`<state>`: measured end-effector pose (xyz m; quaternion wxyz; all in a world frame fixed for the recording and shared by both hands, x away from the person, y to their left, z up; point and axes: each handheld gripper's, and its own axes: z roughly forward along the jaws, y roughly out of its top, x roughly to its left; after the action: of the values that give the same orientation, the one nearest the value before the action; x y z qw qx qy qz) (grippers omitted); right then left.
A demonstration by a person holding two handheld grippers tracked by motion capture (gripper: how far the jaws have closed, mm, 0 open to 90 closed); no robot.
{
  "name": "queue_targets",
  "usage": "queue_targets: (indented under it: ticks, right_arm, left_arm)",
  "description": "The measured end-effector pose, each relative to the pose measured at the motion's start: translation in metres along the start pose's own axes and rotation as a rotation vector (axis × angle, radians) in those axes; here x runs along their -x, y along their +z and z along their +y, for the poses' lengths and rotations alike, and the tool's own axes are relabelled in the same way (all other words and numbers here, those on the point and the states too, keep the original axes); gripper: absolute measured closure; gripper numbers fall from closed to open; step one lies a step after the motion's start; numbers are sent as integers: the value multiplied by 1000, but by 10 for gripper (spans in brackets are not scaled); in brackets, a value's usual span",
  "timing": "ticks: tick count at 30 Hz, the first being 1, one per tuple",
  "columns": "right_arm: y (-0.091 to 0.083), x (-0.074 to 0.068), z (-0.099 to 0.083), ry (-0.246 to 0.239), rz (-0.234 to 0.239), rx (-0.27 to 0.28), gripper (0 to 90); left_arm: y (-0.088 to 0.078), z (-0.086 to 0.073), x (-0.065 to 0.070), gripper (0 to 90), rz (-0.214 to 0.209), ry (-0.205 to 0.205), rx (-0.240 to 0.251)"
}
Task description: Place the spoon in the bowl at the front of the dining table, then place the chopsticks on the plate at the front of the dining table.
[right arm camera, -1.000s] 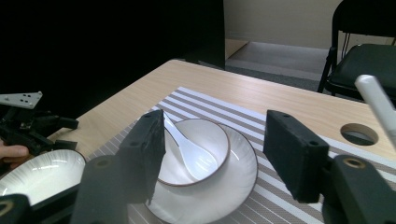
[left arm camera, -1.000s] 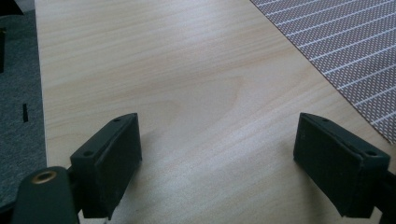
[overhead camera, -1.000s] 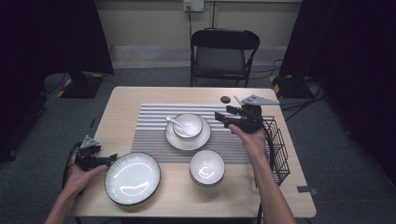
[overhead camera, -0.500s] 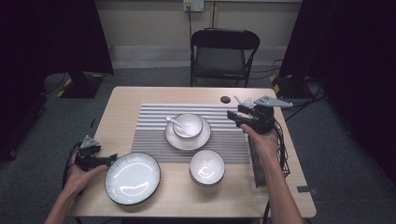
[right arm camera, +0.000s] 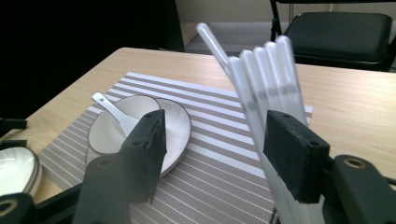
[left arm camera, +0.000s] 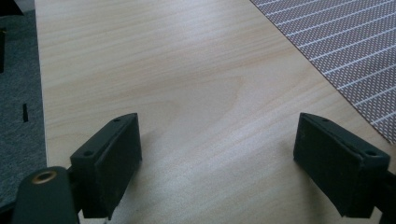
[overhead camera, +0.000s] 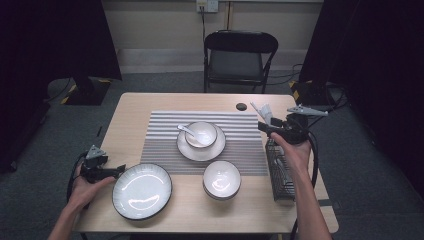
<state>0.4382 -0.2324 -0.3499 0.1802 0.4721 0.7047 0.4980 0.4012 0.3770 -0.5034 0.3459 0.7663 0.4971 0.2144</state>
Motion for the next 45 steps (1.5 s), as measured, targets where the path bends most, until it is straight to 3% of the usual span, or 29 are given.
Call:
queue_targets:
  ticks: [4, 20, 24, 26, 27, 28, 30, 36, 41, 45]
  right_arm:
    - [2, 4, -5, 15, -11, -21, 373]
    - [9, 8, 1, 7, -36, -68, 549]
    - [8, 7, -1, 16, -4, -69, 626]
    - [9, 6, 0, 6, -13, -69, 624]
    - [7, 6, 0, 9, -49, -39, 611]
    - [6, 7, 1, 17, -52, -18, 608]
    - [9, 10, 2, 32, -28, -39, 577]
    - [15, 11, 3, 16, -45, -84, 634]
    - [14, 8, 3, 7, -49, -89, 678]
    - [13, 8, 3, 9, -22, -91, 692]
  left_arm:
    - [0, 0, 0, 148, 0, 0, 0]
    - [0, 0, 0, 148, 0, -1, 0]
    - [0, 0, 0, 148, 0, 0, 0]
    - [0, 0, 0, 148, 0, 0, 0]
    - [0, 0, 0, 148, 0, 0, 0]
    - [0, 0, 0, 148, -1, 0, 0]
    - [0, 0, 0, 148, -1, 0, 0]
    - [0, 0, 0, 148, -1, 0, 0]
    - [0, 0, 0, 148, -1, 0, 0]
    - [0, 0, 0, 148, -2, 1, 0]
